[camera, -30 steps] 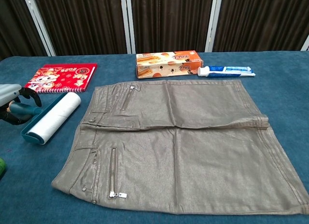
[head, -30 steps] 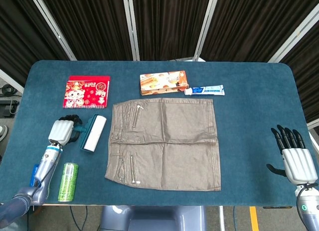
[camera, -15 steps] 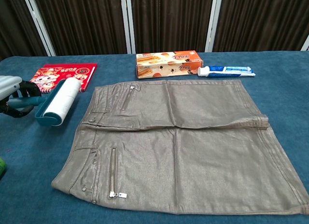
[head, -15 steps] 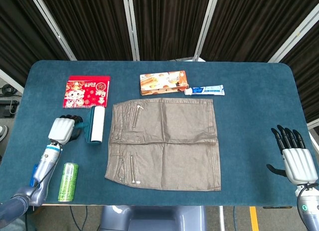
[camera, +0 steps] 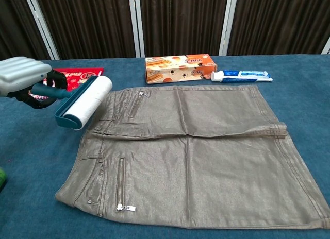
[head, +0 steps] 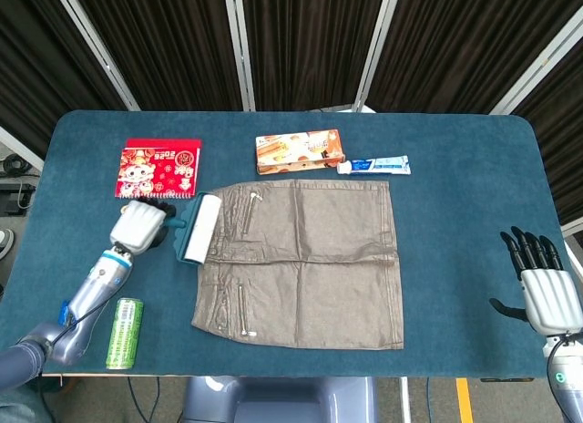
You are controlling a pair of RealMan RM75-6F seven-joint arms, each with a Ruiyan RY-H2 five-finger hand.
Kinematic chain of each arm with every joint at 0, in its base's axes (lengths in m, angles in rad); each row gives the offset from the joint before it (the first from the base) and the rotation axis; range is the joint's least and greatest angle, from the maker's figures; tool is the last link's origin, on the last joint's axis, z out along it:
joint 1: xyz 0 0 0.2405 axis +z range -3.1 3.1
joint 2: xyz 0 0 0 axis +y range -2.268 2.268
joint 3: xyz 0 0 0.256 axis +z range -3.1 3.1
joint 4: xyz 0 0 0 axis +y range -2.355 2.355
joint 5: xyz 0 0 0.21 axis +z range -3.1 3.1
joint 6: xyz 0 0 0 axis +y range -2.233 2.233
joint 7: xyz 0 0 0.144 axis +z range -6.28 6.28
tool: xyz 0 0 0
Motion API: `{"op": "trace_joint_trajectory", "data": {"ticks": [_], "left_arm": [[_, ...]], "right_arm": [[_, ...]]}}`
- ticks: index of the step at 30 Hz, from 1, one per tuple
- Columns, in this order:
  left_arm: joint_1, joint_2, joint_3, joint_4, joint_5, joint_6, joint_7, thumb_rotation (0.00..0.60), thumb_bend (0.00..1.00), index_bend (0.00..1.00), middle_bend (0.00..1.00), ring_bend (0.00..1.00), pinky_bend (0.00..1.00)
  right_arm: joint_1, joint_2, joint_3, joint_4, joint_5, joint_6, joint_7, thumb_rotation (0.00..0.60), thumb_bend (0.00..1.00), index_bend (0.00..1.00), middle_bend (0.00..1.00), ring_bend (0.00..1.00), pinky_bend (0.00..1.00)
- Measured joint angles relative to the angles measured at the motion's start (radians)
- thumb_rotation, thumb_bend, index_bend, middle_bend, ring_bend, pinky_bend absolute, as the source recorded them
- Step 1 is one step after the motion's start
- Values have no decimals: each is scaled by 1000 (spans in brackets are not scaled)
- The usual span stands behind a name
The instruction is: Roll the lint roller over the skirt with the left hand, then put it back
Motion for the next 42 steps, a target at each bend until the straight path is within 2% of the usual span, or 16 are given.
{"op": "trace_joint_trajectory", "data": {"ticks": [4,9,15,22,31,42], "left_arm": [[-57,21,-29,-80,-55,-52,179,600,941,636,449,384,443],[-119,6,-57,-99,-143,-97,334,600,954,638,451,384,446],[-176,-38,-69,-46,-218,-142,418,600,951,639,450,384,446],[-251,-103,-58,20,-264,-176,530,600,952,638,450,384,446],[-301,-158,-40,38,-291,-185,589,600,953,639,450,384,446],[-392,-213,-48,19,-319,-187,694,600,954,641,452,385,446]], "right_arm": [[2,5,5,1,13,-9,11,600,0,0,0,0,0],[1,13,6,-2,17,-11,28,600,0,0,0,0,0],[-1,23,15,-1,49,-18,42,600,0,0,0,0,0],[1,30,28,7,91,-43,59,600,0,0,0,0,0],[1,39,37,11,106,-48,80,600,0,0,0,0,0],[0,52,42,12,117,-56,109,600,0,0,0,0,0]]}}
